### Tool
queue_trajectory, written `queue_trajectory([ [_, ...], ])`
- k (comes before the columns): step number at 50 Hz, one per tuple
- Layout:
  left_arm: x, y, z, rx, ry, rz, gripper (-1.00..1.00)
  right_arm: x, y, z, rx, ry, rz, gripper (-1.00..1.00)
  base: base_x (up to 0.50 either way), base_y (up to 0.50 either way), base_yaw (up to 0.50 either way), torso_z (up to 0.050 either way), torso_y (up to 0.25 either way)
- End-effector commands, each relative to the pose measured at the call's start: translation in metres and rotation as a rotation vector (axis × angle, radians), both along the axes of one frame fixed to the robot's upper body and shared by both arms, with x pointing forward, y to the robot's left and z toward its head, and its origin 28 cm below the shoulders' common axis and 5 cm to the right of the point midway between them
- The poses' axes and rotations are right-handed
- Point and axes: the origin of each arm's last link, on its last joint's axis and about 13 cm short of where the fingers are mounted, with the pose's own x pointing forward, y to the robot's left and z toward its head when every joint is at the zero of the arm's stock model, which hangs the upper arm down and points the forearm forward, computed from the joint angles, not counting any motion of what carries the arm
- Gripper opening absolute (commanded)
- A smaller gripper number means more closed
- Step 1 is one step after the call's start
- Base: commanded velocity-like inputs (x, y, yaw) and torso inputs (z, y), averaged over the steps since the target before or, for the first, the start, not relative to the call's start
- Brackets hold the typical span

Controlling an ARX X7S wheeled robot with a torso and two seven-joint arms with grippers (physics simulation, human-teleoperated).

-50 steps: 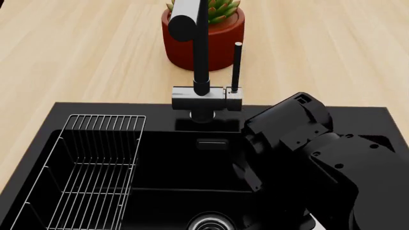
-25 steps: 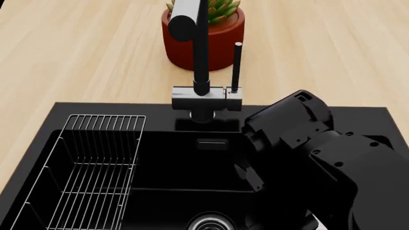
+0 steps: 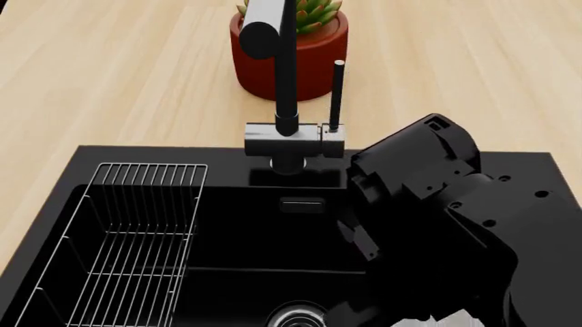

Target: Move the fresh-baked cupcake off the tray onto the counter, and place the bowl used for mixing into the sink.

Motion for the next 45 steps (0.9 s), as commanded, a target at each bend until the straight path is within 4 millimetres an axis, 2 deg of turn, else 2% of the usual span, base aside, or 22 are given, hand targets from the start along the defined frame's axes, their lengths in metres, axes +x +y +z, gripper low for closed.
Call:
queue_trajectory([
  [1, 0.000, 0.000, 0.002, -0.002, -0.028, -0.002, 1.00, -0.004, -0.002, 0.020, -0.016, -0.009, -0.009, 1.00, 0.00, 0.00, 0.00, 0.000, 0.000],
  [8, 0.000, 0.000, 0.002, 0.002, -0.025, -0.002, 1.00, -0.005, -0.004, 0.038, -0.021, -0.067, -0.011, 1.00, 0.00, 0.00, 0.00, 0.000, 0.000],
  [18, 0.000, 0.000, 0.001, -0.001, -0.026, -0.004, 1.00, -0.009, -0.005, 0.050, 0.011, -0.142, -0.040, 1.00, 0.00, 0.00, 0.00, 0.000, 0.000],
  [24, 0.000, 0.001, 0.001, 0.001, -0.024, -0.005, 1.00, -0.008, -0.006, 0.075, -0.002, -0.256, -0.076, 1.00, 0.00, 0.00, 0.00, 0.000, 0.000],
  [30, 0.001, 0.001, -0.001, -0.002, -0.022, -0.008, 1.00, -0.009, -0.004, 0.091, 0.003, -0.344, -0.088, 1.00, 0.00, 0.00, 0.00, 0.000, 0.000],
  [45, 0.002, 0.002, -0.002, -0.006, -0.017, -0.015, 1.00, -0.013, -0.006, 0.115, -0.009, -0.478, -0.141, 1.00, 0.00, 0.00, 0.00, 0.000, 0.000],
])
